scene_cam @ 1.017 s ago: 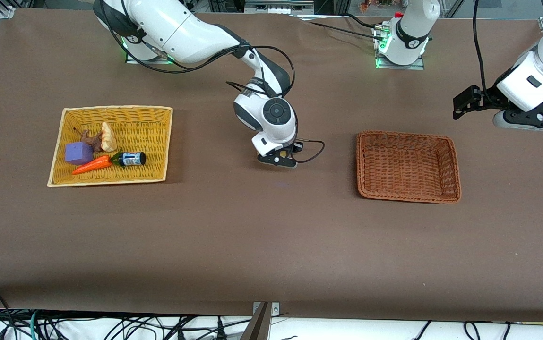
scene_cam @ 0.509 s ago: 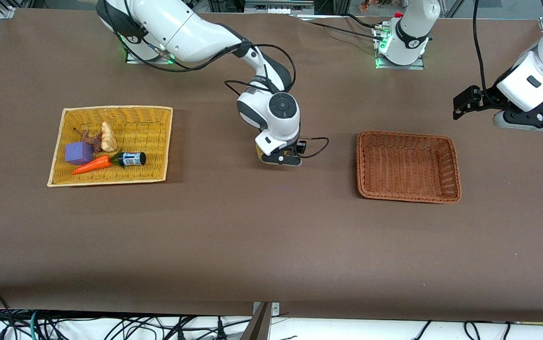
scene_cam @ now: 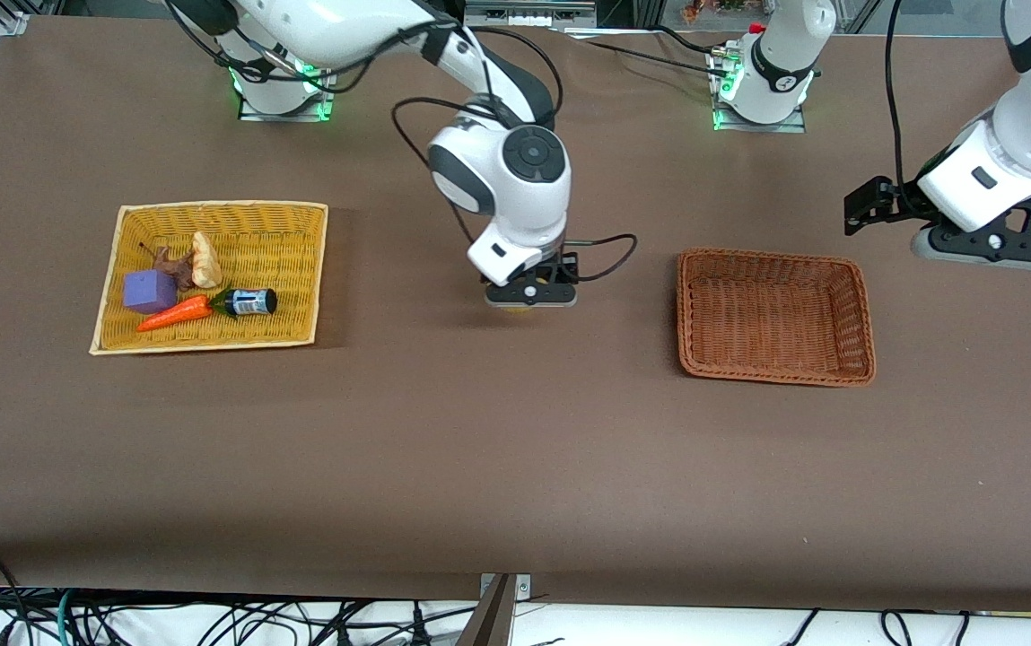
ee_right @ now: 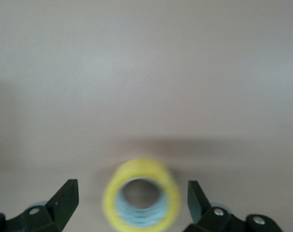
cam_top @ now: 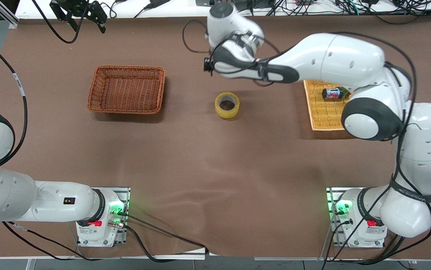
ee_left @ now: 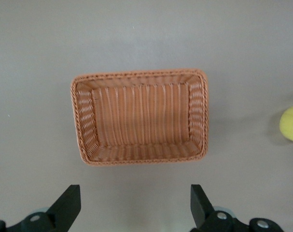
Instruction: Transfer tape with both arms
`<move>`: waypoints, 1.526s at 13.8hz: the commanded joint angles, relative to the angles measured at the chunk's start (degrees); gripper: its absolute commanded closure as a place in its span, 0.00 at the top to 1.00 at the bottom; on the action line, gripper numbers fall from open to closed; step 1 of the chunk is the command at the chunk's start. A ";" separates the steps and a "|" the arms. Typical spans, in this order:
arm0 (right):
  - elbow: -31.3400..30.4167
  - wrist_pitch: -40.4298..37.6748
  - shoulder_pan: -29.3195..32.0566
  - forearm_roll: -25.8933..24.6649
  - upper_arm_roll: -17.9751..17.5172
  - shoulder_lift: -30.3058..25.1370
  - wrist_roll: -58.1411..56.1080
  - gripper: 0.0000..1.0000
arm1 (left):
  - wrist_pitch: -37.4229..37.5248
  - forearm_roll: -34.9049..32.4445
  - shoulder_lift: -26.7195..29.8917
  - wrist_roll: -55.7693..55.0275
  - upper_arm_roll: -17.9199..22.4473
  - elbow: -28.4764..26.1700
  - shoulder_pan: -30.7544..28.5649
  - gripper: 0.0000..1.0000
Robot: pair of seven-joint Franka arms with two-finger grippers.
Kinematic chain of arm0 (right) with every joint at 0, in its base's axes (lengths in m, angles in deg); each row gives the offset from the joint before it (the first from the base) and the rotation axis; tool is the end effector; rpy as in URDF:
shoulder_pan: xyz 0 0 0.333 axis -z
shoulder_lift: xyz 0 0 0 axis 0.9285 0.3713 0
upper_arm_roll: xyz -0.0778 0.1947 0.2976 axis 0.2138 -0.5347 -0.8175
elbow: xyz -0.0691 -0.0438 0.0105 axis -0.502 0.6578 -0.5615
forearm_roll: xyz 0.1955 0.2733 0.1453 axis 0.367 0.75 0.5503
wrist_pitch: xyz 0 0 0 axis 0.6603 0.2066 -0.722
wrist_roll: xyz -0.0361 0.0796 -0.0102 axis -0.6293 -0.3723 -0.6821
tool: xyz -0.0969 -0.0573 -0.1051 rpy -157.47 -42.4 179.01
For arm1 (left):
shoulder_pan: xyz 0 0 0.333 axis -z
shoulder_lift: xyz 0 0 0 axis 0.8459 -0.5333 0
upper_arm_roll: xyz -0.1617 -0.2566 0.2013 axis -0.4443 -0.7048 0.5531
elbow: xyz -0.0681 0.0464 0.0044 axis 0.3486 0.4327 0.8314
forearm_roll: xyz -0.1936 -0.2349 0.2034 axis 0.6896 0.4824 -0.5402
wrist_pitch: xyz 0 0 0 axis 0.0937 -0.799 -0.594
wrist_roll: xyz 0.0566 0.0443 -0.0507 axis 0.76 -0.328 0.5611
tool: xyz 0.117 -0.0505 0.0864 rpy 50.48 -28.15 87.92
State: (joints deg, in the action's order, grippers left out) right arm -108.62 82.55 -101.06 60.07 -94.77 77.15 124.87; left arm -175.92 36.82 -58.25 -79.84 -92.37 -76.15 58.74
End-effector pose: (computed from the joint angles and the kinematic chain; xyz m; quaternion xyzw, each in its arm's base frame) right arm 0.5518 0.5154 0.3562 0.9985 0.0314 0.0387 0.0236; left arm 0.5211 -0.0650 0.5682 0.9964 -0.0525 -0.0659 0.0024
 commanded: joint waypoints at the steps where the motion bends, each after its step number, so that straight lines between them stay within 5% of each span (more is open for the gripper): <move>1: -1.47 -6.40 8.74 0.24 -0.42 -5.41 -14.71 1.00 | 3.47 -0.01 -1.77 0.87 -2.64 1.79 0.44 1.00; 7: -1.91 -12.40 26.87 4.37 0.45 -13.24 -30.77 1.00 | 2.95 10.17 -7.02 -0.01 -10.13 4.58 0.87 1.00; 10: -8.56 -13.19 30.65 5.17 5.97 -20.69 -31.03 1.00 | 1.81 11.16 -12.48 -2.81 -10.04 7.68 6.39 1.00; 14: -16.31 -12.84 32.24 13.05 15.81 -29.49 -39.53 1.00 | -11.17 10.89 -19.41 -16.67 -9.95 7.06 14.04 1.00; 21: -21.93 -10.30 34.79 14.48 17.77 -38.19 -48.60 1.00 | -29.01 4.74 -35.59 -27.51 -9.95 5.58 26.35 1.00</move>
State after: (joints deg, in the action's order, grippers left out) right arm -125.91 69.29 -66.77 73.29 -77.12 42.87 77.60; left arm -201.86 43.02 -90.52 -105.49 -102.73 -71.54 82.88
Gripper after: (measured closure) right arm 0.000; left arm 0.000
